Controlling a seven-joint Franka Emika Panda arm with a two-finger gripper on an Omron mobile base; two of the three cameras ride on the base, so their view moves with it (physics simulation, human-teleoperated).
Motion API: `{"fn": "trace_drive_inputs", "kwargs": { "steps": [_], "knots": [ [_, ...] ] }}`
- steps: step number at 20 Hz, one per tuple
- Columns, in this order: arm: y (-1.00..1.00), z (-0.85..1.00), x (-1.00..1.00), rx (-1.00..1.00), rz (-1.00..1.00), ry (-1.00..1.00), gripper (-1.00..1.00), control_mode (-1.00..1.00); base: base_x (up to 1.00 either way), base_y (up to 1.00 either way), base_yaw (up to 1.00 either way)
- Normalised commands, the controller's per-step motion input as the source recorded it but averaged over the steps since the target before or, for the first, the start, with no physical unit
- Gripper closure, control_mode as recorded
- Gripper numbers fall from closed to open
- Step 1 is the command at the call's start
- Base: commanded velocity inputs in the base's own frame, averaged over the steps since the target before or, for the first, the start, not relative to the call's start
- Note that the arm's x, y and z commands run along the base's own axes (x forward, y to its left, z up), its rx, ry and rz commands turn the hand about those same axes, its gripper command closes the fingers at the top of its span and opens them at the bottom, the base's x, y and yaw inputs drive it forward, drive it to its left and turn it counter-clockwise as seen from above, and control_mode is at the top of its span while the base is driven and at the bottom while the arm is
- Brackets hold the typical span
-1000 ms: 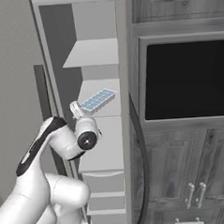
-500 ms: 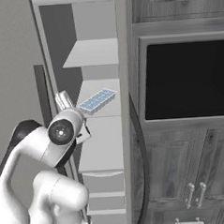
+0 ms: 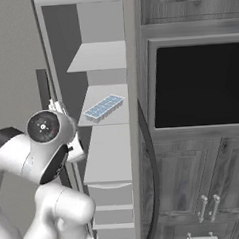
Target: The ice cube tray has been filled with water. Take the tray and place it in the freezer to make ice. Close the freezer door after placing the tray.
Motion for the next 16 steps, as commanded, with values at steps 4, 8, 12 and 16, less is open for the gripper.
{"fn": "trace_drive_inputs", "kwargs": {
  "steps": [4, 8, 12, 16],
  "knots": [
    [0.39, -0.09, -0.14, -0.08, 0.00, 0.02, -1.00, -1.00, 0.00, 0.00, 0.00],
    [0.14, 0.05, 0.00, -0.02, 0.00, 0.04, -1.00, -1.00, 0.00, 0.00, 0.00],
    [0.11, 0.16, -0.03, -0.05, 0.00, 0.07, -1.00, -1.00, 0.00, 0.00, 0.00],
    [0.17, 0.14, -0.16, -0.11, 0.00, 0.07, -1.00, -1.00, 0.00, 0.00, 0.00]
  ]
}}
